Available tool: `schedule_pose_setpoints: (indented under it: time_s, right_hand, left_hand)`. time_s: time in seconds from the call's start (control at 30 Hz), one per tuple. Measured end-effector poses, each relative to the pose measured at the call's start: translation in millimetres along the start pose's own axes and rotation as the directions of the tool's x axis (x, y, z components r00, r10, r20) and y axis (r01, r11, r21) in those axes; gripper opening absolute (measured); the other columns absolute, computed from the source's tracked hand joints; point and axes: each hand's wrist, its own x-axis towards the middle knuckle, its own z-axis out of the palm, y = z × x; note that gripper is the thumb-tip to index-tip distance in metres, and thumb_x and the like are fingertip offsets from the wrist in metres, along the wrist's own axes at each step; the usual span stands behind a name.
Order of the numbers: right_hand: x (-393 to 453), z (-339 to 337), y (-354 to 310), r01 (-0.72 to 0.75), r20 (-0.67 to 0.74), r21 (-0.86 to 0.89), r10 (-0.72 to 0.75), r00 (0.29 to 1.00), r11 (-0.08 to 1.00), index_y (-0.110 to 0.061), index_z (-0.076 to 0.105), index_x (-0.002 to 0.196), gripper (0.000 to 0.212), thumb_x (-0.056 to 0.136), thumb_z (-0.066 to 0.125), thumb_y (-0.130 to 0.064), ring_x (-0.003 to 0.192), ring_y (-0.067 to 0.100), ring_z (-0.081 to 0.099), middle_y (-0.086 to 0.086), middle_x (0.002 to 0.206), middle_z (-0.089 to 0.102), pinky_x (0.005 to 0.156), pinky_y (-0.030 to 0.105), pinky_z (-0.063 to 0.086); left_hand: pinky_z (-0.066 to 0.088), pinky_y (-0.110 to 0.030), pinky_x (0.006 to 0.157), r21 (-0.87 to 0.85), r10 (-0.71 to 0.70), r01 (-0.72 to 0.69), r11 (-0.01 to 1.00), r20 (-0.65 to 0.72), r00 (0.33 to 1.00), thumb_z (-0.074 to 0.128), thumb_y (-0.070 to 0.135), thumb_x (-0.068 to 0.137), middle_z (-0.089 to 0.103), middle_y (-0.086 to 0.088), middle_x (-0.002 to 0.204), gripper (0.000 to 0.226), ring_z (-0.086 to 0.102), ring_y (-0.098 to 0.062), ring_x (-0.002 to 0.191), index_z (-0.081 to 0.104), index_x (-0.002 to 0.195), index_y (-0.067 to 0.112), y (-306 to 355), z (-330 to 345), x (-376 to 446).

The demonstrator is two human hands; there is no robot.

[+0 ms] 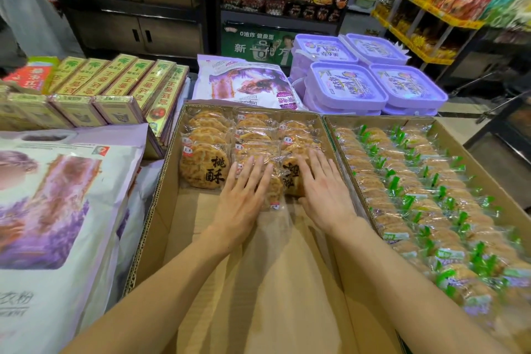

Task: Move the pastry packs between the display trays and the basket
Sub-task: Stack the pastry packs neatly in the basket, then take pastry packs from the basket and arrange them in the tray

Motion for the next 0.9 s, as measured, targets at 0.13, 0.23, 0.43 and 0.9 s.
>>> schedule_pose_setpoints:
  time_s: [0.13, 0.23, 0.43, 0.9]
  right_hand:
    - [-36, -20, -4, -0.006, -0.036, 0.083, 0.009, 0.999, 0.997, -0.014, 0.013, 0.162, 0.082, 0.099, 0.051, -0.051, 0.155, 0.034, 0.008, 0.018, 0.167, 0.010, 0.126, 0.046, 0.009]
    - [-47, -37, -21, 0.095, -0.171, 0.135, -0.071, 0.983, 0.986, -0.013, 0.043, 0.150, 0.071, 0.096, 0.043, -0.060, 0.143, 0.038, 0.038, 0.018, 0.155, 0.042, 0.117, 0.051, 0.034]
    - [-49, -77, -161, 0.586, -0.340, 0.312, -0.488, 0.804, 0.748, -0.013, 0.060, 0.133, 0.064, 0.092, 0.043, -0.058, 0.121, 0.040, 0.055, 0.016, 0.137, 0.058, 0.100, 0.051, 0.048]
    - [-352, -35, -574, 0.958, -0.198, 0.256, -0.977, -0.076, -0.127, -0.011, 0.057, 0.136, 0.064, 0.093, 0.042, -0.057, 0.124, 0.038, 0.053, 0.015, 0.137, 0.057, 0.102, 0.047, 0.047]
  left_hand:
    - [0.020, -0.053, 0.123, -0.042, -0.016, 0.017, 0.999, 0.039, 0.999, 0.075, 0.029, 0.082, 0.021, -0.016, 0.165, 0.098, 0.018, -0.032, 0.154, 0.019, 0.160, 0.008, -7, -31, -10]
    - [0.034, -0.049, 0.117, -0.098, -0.158, 0.159, 0.982, 0.012, 0.987, 0.071, 0.039, 0.086, 0.045, -0.015, 0.154, 0.080, 0.041, -0.032, 0.143, 0.039, 0.152, 0.008, -27, -69, -46]
    - [0.054, -0.040, 0.080, -0.028, -0.611, 0.619, 0.785, -0.204, 0.765, 0.053, 0.034, 0.089, 0.070, -0.009, 0.111, 0.044, 0.066, -0.031, 0.097, 0.068, 0.121, 0.007, -60, -180, -224]
    - [0.045, -0.045, 0.099, 0.145, -0.915, 0.906, -0.399, 0.003, -0.404, 0.055, 0.039, 0.099, 0.061, -0.010, 0.135, 0.052, 0.055, -0.034, 0.122, 0.050, 0.145, 0.014, 90, -288, -702]
